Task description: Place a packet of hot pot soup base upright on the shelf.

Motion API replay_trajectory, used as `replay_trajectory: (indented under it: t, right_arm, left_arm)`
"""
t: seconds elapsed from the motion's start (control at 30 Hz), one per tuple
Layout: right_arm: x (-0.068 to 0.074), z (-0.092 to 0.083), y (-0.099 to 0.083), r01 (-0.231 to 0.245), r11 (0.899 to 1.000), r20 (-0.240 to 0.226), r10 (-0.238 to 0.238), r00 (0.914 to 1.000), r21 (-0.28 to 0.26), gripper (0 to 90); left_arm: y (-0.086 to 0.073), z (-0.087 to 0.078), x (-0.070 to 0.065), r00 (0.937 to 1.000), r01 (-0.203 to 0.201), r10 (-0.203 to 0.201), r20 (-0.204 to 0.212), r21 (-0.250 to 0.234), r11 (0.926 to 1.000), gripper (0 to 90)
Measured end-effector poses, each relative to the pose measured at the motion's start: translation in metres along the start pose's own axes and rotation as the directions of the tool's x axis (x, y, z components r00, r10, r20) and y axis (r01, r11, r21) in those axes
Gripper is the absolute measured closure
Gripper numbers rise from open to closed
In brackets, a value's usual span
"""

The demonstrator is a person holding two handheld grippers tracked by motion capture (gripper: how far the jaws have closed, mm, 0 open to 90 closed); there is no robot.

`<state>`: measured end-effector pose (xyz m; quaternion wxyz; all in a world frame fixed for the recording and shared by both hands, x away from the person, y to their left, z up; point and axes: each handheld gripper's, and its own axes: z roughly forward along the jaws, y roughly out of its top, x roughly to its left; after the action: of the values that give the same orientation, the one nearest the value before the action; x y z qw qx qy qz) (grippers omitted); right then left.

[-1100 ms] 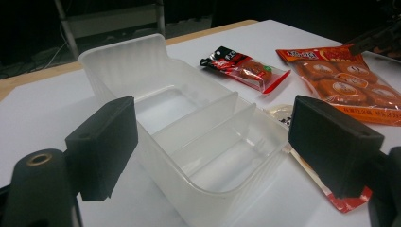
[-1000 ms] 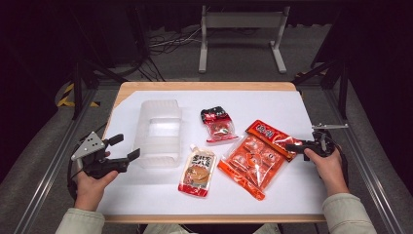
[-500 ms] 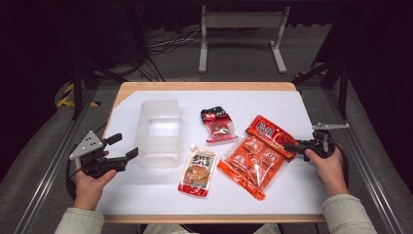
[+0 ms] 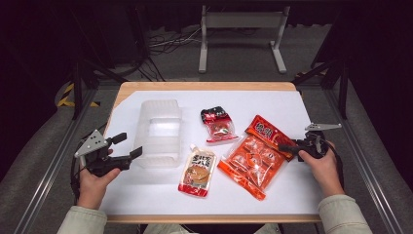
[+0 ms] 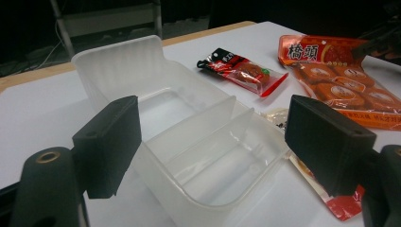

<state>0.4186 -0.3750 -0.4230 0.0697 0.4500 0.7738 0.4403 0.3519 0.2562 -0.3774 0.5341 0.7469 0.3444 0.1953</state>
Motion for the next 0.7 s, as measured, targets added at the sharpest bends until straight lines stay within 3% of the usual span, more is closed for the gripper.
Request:
replay_trajectory:
  t: [0.07, 0.17, 0.3, 0.5, 0.7]
  right_arm:
    - [0.000, 0.001, 0.000, 0.004, 1.000, 0.005, -0.004, 1.0000, 0.001, 49.9]
    - [0.000, 0.009, -0.001, 0.040, 0.999, 0.051, -0.040, 0.9979, 0.012, 53.6]
    - [0.001, 0.015, -0.001, 0.077, 0.996, 0.086, -0.080, 0.9931, 0.034, 63.6]
    - [-0.002, 0.021, -0.002, 0.076, 0.996, 0.074, -0.079, 0.9941, 0.042, 80.5]
    - [-0.003, 0.022, -0.002, 0.078, 0.996, 0.092, -0.081, 0.9924, 0.039, 87.5]
  left_arm:
    - [0.001, 0.001, -0.002, 1.0000, -0.008, 0.008, 0.003, -0.001, 1.0000, 20.8]
    - [0.002, 0.002, -0.003, 0.9993, -0.026, 0.026, 0.028, 0.006, 0.9996, 26.4]
    - [0.003, 0.002, -0.006, 0.9988, -0.045, 0.045, 0.019, -0.006, 0.9990, 29.7]
    - [0.004, 0.001, -0.007, 0.9989, -0.040, 0.040, 0.023, -0.020, 0.9990, 33.3]
    - [0.006, 0.002, -0.010, 0.9980, -0.038, 0.038, 0.051, -0.011, 0.9992, 36.8]
